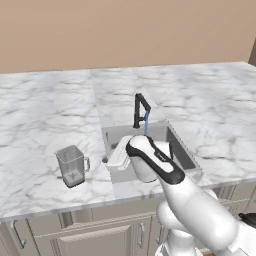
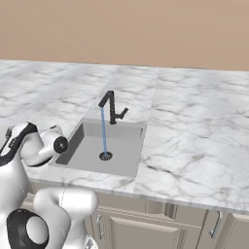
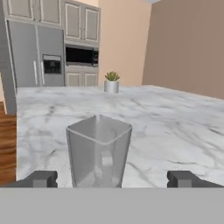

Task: Turn on the sink faucet and place the jug under the water for a few seconds to fill it up.

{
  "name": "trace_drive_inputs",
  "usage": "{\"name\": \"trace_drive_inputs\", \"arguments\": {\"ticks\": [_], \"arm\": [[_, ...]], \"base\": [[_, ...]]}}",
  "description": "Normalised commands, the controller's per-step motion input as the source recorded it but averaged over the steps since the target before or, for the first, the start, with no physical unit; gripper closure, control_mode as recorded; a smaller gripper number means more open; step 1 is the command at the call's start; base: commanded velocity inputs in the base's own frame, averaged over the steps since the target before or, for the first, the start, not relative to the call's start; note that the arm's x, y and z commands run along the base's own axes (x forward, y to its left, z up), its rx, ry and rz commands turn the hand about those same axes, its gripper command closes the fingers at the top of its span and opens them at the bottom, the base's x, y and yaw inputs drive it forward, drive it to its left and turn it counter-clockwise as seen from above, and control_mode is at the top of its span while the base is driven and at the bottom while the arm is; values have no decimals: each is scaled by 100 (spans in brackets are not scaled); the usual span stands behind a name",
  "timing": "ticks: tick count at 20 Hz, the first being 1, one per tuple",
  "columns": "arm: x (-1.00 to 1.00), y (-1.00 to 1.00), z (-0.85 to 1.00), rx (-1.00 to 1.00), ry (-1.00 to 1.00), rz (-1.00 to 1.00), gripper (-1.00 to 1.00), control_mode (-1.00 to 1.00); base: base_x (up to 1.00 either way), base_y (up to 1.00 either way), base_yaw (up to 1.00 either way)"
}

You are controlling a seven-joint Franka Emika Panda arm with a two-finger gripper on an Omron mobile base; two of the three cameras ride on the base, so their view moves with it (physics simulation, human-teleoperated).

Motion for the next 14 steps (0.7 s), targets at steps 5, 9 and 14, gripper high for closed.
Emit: {"name": "trace_drive_inputs", "arguments": {"ticks": [5,9,14], "arm": [[7,1,-36,0,-8,19,-100,-100],[21,25,-30,0,-2,8,-100,-100],[24,51,-27,0,0,3,-100,-100]], "base": [[0,0,0],[0,0,0],[0,0,0]]}}
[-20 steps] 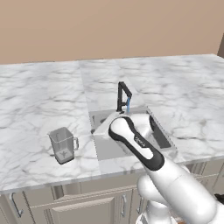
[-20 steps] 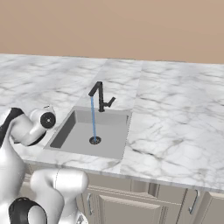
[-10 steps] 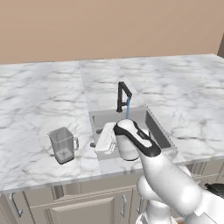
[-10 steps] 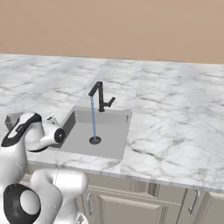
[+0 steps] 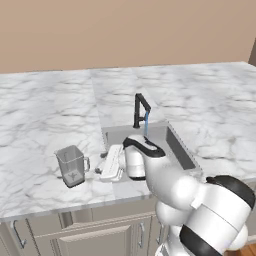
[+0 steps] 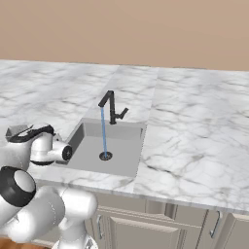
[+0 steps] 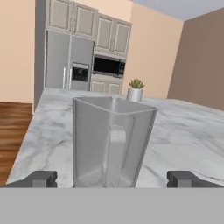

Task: Turn on the sink faucet and place the jug under the water for a few seconds to fill it up.

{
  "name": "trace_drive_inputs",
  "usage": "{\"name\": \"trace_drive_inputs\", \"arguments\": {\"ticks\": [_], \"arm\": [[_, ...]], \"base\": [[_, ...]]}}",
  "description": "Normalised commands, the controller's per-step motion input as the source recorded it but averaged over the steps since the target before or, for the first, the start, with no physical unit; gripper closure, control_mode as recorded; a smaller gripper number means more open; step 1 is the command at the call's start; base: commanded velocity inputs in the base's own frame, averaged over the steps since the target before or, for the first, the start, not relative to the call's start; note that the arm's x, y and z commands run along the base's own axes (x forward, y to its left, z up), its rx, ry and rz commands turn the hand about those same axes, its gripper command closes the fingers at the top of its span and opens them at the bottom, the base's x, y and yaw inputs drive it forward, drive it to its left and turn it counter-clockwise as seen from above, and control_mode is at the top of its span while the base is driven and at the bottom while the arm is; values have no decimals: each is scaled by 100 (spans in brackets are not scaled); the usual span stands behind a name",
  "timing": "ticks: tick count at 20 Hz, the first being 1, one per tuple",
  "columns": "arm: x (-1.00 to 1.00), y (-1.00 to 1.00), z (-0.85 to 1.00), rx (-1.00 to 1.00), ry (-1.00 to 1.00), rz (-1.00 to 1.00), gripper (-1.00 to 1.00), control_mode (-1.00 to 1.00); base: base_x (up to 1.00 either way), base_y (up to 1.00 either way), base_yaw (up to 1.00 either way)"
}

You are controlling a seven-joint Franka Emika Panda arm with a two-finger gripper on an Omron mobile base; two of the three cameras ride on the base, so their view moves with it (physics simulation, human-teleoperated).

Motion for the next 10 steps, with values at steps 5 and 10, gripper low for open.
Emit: {"name": "trace_drive_inputs", "arguments": {"ticks": [5,10], "arm": [[18,40,-20,0,0,1,-100,-100],[22,17,-6,0,0,0,-100,-100]], "base": [[0,0,0],[0,0,0]]}}
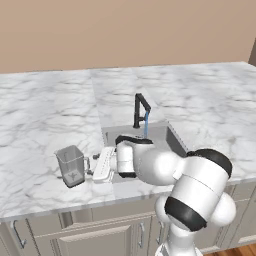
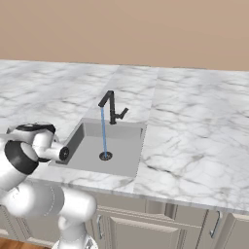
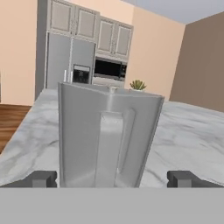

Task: Turn on the sink faucet and place the jug under the water for a few seconds to fill it up.

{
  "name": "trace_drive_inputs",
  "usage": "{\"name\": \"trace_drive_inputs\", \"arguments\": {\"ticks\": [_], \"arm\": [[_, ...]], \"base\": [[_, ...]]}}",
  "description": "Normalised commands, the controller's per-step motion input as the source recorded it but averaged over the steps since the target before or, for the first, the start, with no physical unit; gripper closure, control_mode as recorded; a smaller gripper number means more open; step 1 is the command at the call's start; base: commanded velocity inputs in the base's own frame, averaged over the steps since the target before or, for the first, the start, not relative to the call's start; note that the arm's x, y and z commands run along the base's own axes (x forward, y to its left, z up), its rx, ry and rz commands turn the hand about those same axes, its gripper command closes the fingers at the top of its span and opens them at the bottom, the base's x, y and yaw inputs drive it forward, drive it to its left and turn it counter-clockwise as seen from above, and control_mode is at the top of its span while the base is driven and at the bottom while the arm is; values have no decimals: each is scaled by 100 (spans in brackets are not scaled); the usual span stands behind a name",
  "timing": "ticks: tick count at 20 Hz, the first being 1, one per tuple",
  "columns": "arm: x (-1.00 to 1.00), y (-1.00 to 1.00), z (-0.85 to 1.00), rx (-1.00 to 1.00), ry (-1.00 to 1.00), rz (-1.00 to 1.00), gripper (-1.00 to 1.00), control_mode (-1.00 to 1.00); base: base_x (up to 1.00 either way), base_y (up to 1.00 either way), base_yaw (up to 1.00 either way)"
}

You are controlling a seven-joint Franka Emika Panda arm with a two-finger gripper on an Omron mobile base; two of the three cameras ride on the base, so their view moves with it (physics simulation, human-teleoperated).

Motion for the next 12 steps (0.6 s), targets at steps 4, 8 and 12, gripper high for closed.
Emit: {"name": "trace_drive_inputs", "arguments": {"ticks": [4,8,12], "arm": [[32,20,-4,0,0,0,-100,-100],[30,24,-8,0,0,0,-100,-100],[26,24,-14,0,0,0,-100,-100]], "base": [[0,0,0],[0,0,0],[0,0,0]]}}
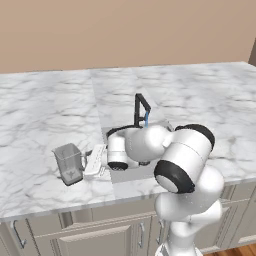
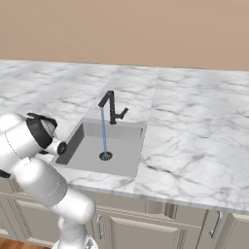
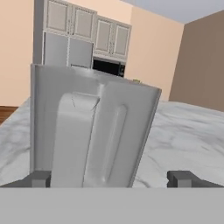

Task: Turn on the sink faucet and place the jug under the water for a few seconds to fill it up.

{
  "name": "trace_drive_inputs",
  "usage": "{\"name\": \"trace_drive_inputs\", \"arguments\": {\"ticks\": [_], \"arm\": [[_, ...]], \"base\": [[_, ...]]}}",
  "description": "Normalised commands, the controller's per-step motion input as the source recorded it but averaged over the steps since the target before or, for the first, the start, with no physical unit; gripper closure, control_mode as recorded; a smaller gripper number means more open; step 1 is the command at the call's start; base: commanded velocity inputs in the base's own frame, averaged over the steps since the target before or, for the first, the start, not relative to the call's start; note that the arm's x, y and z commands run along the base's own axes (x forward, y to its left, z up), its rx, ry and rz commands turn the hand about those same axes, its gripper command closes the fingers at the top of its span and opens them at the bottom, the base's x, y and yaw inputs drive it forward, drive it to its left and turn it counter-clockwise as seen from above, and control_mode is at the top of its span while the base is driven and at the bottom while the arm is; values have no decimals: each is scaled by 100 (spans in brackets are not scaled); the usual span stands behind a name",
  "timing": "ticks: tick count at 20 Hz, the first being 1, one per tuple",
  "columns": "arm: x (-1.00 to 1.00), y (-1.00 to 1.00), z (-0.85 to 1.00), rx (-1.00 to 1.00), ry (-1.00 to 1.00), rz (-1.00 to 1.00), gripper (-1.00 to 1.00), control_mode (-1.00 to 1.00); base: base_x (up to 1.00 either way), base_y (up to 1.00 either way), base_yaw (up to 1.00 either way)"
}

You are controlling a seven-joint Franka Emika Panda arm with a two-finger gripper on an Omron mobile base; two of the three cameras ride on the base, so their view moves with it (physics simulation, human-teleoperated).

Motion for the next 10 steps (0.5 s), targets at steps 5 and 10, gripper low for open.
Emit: {"name": "trace_drive_inputs", "arguments": {"ticks": [5,10], "arm": [[17,16,-13,0,0,0,-100,-100],[-16,2,-2,0,-5,0,-100,-100]], "base": [[0,0,0],[0,0,0]]}}
